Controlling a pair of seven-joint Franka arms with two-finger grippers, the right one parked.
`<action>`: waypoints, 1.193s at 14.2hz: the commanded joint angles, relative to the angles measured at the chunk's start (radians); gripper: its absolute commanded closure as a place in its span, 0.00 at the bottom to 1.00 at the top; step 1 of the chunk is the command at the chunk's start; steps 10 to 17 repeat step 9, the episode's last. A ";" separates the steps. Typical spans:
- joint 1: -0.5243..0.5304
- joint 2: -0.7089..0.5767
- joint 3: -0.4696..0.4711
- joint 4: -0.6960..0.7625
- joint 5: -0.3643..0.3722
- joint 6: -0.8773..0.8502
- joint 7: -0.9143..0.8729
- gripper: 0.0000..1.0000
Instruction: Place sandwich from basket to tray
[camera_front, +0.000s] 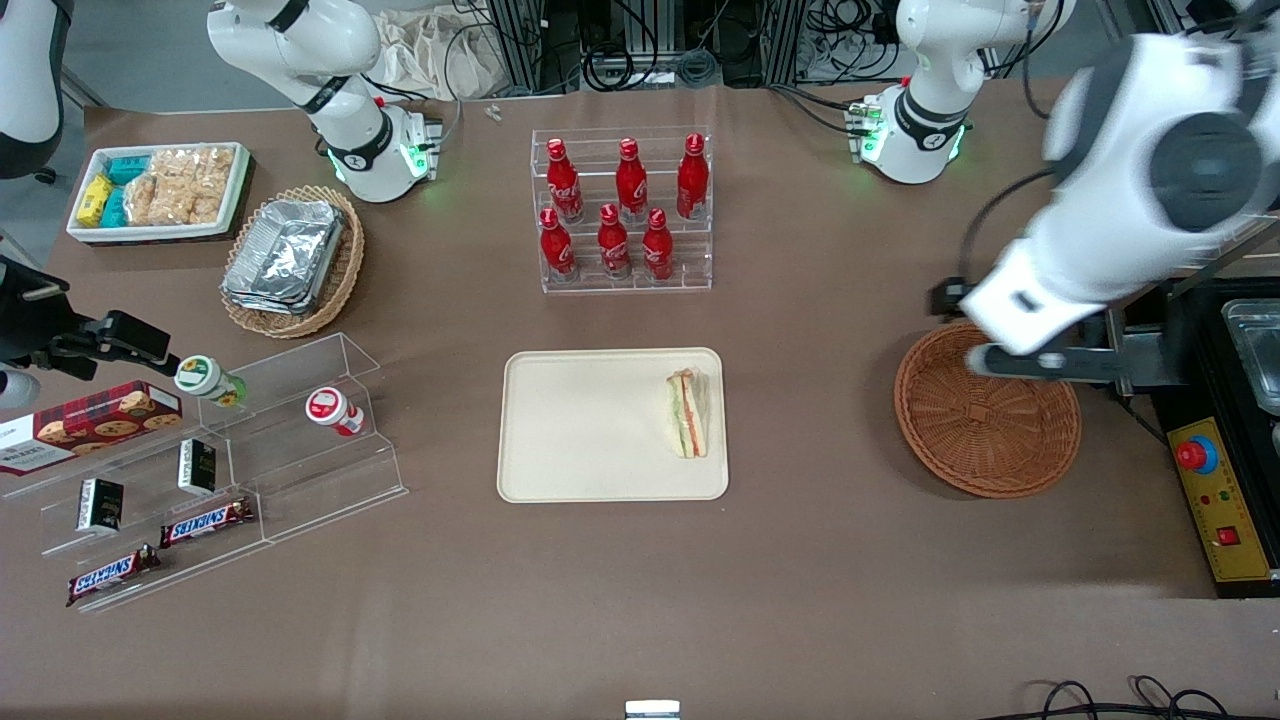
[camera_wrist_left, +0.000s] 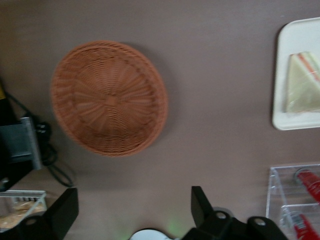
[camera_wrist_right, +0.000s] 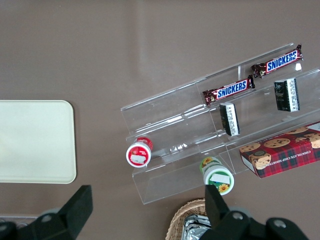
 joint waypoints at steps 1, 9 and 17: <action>-0.116 -0.089 0.257 -0.038 -0.047 -0.061 0.189 0.00; -0.197 -0.163 0.279 0.019 -0.033 -0.078 0.073 0.00; -0.197 -0.163 0.279 0.019 -0.033 -0.078 0.073 0.00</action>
